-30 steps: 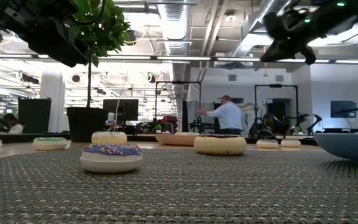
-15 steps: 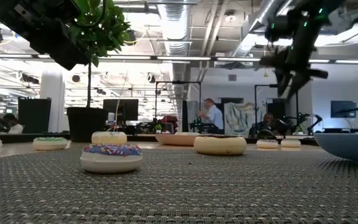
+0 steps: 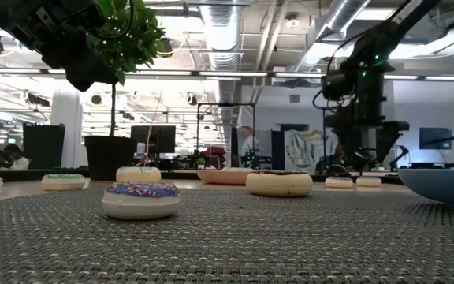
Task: Pick & Place donuts
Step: Put the small blue donut on the blue plate
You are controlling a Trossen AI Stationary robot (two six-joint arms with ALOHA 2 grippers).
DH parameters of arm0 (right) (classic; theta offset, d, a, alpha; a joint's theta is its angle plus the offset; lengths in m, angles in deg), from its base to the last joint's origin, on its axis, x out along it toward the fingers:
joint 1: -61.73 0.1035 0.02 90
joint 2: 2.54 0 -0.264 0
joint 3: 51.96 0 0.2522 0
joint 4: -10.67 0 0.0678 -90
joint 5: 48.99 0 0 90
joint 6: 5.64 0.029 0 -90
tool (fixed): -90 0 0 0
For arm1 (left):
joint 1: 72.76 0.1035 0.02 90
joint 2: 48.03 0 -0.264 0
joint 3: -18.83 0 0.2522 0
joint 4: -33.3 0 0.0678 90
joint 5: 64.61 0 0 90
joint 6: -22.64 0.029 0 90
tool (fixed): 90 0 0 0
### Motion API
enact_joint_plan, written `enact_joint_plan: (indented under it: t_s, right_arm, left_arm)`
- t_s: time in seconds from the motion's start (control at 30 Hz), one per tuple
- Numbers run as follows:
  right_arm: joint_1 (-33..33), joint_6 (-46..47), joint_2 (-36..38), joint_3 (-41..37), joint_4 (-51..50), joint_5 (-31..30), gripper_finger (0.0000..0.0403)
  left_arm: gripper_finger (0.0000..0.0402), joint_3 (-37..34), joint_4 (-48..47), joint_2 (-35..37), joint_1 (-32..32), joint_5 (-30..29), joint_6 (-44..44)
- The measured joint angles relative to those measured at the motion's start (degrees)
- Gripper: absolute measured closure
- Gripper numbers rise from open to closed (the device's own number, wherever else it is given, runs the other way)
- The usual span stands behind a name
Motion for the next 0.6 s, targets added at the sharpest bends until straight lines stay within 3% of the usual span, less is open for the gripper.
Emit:
enact_joint_plan:
  t_s: [0.43,0.6]
  right_arm:
    - [-0.68,1.7,-10.83,-0.02,1.12,0.43,0.0049]
    - [0.15,1.7,-11.43,0.02,1.6,-0.1,0.007]
  left_arm:
    - [0.0401,0.02,0.03,0.0,0.0,-1.24,-0.59]
    - [0.0401,0.02,0.01,0.0,0.0,-1.22,-1.54]
